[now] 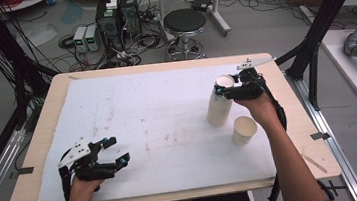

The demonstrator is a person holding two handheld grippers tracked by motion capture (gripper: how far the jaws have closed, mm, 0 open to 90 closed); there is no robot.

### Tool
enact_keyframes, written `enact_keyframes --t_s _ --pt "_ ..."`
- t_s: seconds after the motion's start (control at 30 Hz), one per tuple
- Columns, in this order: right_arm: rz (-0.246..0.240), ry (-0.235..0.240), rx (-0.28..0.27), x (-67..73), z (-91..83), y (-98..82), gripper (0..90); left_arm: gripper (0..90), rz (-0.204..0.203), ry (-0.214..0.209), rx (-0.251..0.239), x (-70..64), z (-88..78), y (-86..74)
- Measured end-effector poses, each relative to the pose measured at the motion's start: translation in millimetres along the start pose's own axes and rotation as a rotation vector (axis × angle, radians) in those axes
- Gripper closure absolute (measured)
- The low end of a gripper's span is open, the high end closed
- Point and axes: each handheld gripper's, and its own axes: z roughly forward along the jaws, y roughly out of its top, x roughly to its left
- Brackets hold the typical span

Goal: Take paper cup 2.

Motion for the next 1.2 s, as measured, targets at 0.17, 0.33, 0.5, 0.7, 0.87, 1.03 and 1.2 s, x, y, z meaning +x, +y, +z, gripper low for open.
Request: enact_keyframes --t_s 0.17,0.33,0.5,0.7,0.87,1.03,1.2 --pt "-0.001 -0.002 -0.013 0.2 -4.8 5.7 33.4 15.8 0.0 0.001 -0.002 0.0 -0.3 0.1" --pt "0.002 -0.003 -0.025 1.0 -12.5 13.2 33.5 15.8 -0.003 0.001 -0.008 0.0 -1.1 0.0" --pt "0.001 0.002 -0.05 0.8 -20.9 18.6 33.6 15.8 0.0 0.0 -0.007 0.2 -1.6 0.3" --pt "-0.003 0.007 -0.088 3.5 -38.0 30.4 34.0 15.8 -0.003 -0.002 -0.007 0.1 -1.4 0.2" --pt "-0.022 0.007 -0.11 6.7 -52.5 40.3 34.7 15.8 -0.005 0.0 -0.009 0.3 -1.5 0.3" --pt "-0.045 0.021 -0.128 13.1 -65.2 44.7 35.0 15.8 -0.008 -0.003 -0.011 0.9 -2.2 0.3" --pt "-0.079 0.036 -0.145 23.7 -77.5 45.9 35.3 15.8 -0.008 -0.001 -0.016 1.6 -2.6 0.3"
